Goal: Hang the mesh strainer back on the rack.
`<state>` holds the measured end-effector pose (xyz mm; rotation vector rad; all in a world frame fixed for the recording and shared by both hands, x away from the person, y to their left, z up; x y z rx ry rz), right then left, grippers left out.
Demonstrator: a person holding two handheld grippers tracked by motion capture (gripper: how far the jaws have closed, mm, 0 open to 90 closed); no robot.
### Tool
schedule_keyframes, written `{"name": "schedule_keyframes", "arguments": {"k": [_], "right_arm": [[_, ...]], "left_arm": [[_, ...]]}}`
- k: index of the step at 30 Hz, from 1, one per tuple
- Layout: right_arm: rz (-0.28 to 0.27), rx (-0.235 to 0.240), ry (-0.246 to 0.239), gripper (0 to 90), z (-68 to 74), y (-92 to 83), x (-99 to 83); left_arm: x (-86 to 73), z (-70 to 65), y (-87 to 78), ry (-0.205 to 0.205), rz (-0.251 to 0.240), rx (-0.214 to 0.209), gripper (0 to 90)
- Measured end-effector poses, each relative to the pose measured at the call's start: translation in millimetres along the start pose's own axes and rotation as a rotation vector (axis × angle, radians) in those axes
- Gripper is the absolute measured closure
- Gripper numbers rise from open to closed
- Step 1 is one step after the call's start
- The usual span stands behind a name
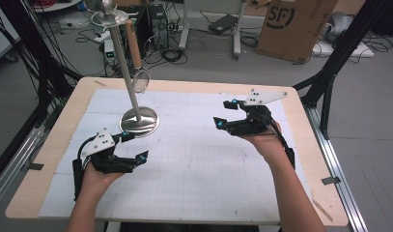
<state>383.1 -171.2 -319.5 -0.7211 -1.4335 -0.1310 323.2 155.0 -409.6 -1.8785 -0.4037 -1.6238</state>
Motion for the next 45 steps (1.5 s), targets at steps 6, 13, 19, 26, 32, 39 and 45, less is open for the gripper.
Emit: {"name": "schedule_keyframes", "arguments": {"k": [6, 13, 19, 26, 32, 39, 45], "right_arm": [[-0.004, 0.004, 0.013, 29.5, 5.0, -7.6, -13.9], [0.008, 0.000, 0.033, 28.1, 7.3, -12.8, -34.7], [0.015, -0.007, 0.066, 26.0, 8.1, -15.5, -57.3], [0.025, -0.009, 0.098, 24.8, 13.3, -16.1, -82.3], [0.039, -0.010, 0.109, 24.2, 15.4, -16.7, -92.2], [0.023, -0.013, 0.122, 24.1, 17.8, -20.4, -101.9], [0.024, -0.015, 0.145, 23.9, 20.6, -23.7, -117.6]], "left_arm": [[0.3, 1.2, 0.8, -0.009, -0.008, -0.001, 16.9], [1.3, 2.3, 2.0, -0.012, -0.011, 0.000, 16.9], [1.1, 0.8, 4.3, -0.006, -0.006, -0.004, 16.9], [2.2, -1.1, 2.1, 0.003, -0.009, -0.008, 16.9], [1.9, -1.0, 2.4, 0.005, -0.006, -0.006, 16.9], [1.1, -1.4, 3.6, 0.004, 0.000, -0.007, 16.9], [0.1, -2.6, 5.5, 0.005, 0.004, -0.012, 16.9]]}}
Point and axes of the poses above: each handheld gripper's, and its own axes: y roughly forward along the jaws, x roughly out of its top, z roughly to its left, the point moved 6 cm from there along y, roughly forward along the jaws, and after that the axes turned 1 degree about -x, right-handed, at the moved point
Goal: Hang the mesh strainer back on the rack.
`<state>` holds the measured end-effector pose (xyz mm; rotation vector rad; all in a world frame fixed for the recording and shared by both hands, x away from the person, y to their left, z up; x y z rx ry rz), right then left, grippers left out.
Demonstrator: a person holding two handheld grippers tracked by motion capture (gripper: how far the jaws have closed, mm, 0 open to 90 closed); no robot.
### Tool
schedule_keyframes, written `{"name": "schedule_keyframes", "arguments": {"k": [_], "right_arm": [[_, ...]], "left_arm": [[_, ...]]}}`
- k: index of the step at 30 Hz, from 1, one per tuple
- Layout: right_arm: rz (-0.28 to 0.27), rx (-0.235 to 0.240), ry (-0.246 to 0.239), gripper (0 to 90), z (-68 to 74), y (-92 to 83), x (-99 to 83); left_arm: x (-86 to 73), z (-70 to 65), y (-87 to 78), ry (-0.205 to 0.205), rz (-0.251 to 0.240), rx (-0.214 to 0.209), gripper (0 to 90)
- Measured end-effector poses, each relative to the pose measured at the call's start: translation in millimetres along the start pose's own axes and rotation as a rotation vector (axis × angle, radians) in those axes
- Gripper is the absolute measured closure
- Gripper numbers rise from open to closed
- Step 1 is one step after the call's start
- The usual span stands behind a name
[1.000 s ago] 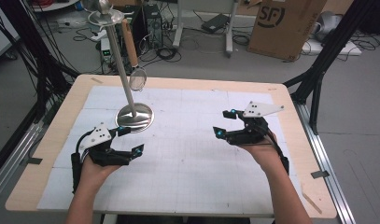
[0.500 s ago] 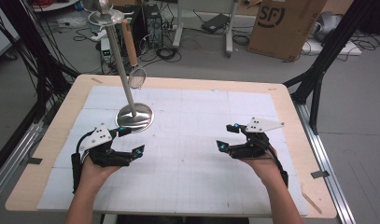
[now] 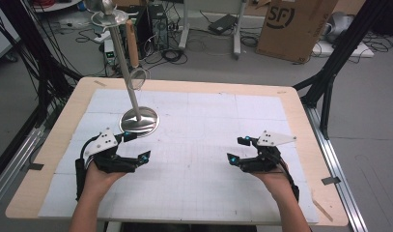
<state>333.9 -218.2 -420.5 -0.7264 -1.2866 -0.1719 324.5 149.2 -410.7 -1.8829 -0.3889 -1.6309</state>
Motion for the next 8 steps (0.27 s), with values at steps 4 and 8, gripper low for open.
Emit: {"name": "schedule_keyframes", "arguments": {"k": [4, 8], "right_arm": [[0.002, -0.007, 0.015, 23.7, -1.1, -1.9, -8.0], [-0.005, -0.009, 0.017, 23.6, -0.5, -3.2, -14.0]], "left_arm": [[0.0, -0.4, 0.3, 0.000, 0.000, -0.001, 16.9], [-1.0, -0.3, 1.3, 0.000, 0.005, -0.001, 16.9]]}}
Point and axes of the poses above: each handheld gripper's, and its own axes: y roughly forward along the jaws, x roughly out of its top, z roughly to its left, the point moved 6 cm from there along y, roughly forward along the jaws, and after that the axes turned 1 degree about -x, right-handed, at the moved point
